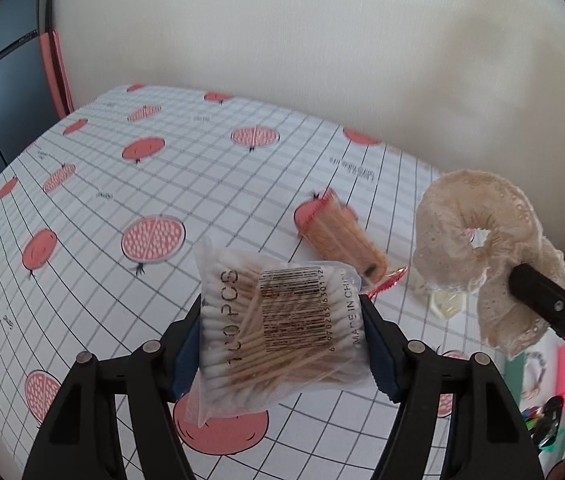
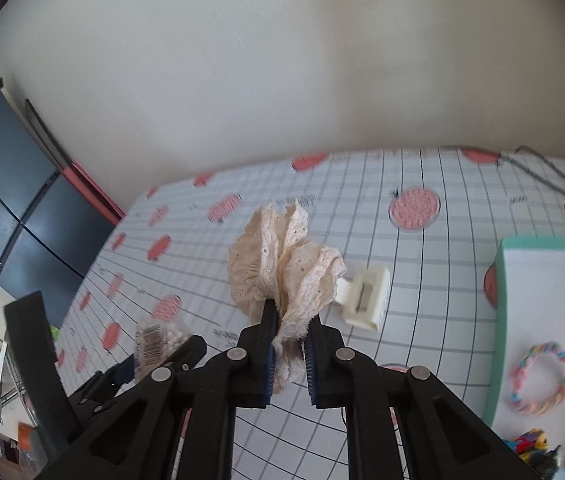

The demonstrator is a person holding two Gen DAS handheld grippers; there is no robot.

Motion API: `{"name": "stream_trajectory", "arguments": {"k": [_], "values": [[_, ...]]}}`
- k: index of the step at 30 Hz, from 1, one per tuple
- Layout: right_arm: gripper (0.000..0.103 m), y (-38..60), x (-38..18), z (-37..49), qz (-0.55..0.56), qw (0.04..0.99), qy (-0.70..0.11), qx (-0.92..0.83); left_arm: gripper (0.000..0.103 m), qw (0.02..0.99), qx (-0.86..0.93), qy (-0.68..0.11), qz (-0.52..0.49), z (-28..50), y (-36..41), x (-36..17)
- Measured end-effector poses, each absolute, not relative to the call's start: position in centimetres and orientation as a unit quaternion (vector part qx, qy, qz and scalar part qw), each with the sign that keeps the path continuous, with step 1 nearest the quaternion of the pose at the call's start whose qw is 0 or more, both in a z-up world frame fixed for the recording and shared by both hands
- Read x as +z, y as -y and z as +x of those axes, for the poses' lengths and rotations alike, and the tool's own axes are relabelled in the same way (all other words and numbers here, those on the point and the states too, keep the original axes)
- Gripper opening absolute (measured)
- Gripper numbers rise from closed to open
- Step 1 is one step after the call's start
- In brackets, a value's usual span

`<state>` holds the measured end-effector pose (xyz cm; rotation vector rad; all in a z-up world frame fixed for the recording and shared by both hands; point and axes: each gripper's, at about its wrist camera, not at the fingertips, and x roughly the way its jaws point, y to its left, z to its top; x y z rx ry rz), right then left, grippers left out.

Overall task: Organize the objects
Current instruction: 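Carry the swab pack and lace fabric over the tray with both tools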

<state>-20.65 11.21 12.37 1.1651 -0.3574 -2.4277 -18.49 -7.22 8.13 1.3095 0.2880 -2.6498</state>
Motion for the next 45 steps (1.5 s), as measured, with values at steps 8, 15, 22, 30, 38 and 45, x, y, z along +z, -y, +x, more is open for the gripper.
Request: {"name": "stream_trajectory", "arguments": {"k": [8,15,22,30,38,45], "values": [[0.013,-12.3,15.0,-19.5,0.390,0.217,0.124,-0.886,0.071,0.075,-0.902,-0.099,0.413,-18.2,6.3,10.5],[0.013,-15.0,15.4,-19.5,0.384,0.184,0.108,-0.898,0.071,0.056,-0.906,-0.090,0.411,-18.3,3.6,11.2],[0.013,-20.4,15.0,-19.7,0.383,0.137,0.106,-0.908,0.071,0.013,-0.912,-0.069,0.403,-19.3,-1.4,12.1],[0.013,-28.4,14.9,-19.7,0.374,0.077,0.133,-0.915,0.071,-0.052,-0.919,-0.032,0.390,-19.6,-8.2,12.7],[0.013,-33.9,15.6,-19.2,0.363,0.029,0.144,-0.920,0.071,-0.104,-0.914,-0.011,0.393,-20.5,-13.7,12.2],[0.013,-37.1,14.5,-19.3,0.366,0.009,0.160,-0.917,0.071,-0.135,-0.908,0.012,0.396,-21.1,-17.4,11.0]]}}
